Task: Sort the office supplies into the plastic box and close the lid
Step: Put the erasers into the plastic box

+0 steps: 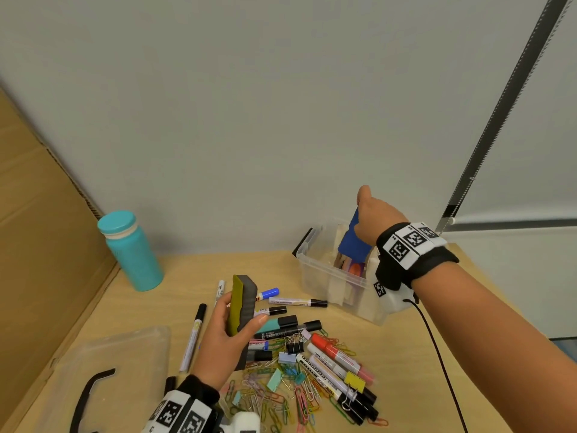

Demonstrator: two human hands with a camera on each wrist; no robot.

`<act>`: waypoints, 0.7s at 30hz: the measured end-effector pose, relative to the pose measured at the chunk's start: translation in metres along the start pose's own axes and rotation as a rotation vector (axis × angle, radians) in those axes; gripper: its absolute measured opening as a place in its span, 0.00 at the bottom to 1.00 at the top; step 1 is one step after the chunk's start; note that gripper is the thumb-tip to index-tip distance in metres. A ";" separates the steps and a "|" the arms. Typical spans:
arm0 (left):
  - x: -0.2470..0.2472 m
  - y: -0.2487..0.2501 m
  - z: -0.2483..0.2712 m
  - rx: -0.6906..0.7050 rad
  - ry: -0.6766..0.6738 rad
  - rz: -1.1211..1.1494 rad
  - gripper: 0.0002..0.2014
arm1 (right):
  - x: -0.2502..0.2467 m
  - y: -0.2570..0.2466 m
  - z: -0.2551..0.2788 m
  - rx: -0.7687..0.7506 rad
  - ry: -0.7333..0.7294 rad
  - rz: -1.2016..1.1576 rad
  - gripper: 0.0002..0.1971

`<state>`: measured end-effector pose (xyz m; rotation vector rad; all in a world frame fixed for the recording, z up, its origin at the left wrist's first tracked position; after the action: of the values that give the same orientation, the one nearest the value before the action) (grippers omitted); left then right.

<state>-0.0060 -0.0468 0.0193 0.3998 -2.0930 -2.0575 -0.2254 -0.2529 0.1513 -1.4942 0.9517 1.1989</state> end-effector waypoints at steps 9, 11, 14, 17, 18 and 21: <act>-0.003 -0.001 0.001 0.000 0.009 0.004 0.28 | 0.030 -0.004 -0.020 0.106 -0.210 0.082 0.23; -0.005 -0.001 0.001 0.008 0.009 -0.020 0.30 | 0.040 -0.005 -0.027 0.105 -0.348 0.113 0.21; -0.005 0.001 0.001 0.024 0.012 -0.048 0.30 | 0.060 0.005 -0.044 0.095 -0.448 0.242 0.18; -0.005 0.002 0.000 0.036 0.011 -0.056 0.29 | 0.067 0.016 -0.055 0.152 -0.393 0.359 0.13; -0.005 0.003 0.000 0.038 0.008 -0.060 0.28 | 0.070 0.018 -0.057 0.156 -0.404 0.357 0.11; -0.002 0.004 0.000 0.038 -0.005 -0.066 0.26 | 0.099 0.044 -0.091 0.163 -0.460 0.303 0.09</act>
<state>-0.0043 -0.0465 0.0231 0.4762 -2.1524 -2.0598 -0.2255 -0.3525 0.0509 -0.9068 0.9482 1.5566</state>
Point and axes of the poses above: each hand's wrist, its own z-axis away from the middle knuckle, its own x-axis out of the palm, y = z × x, the point moved 3 cm from there along -z, towards the middle knuckle, and after that the axes turned 1 degree about x, right-handed, at the moved point
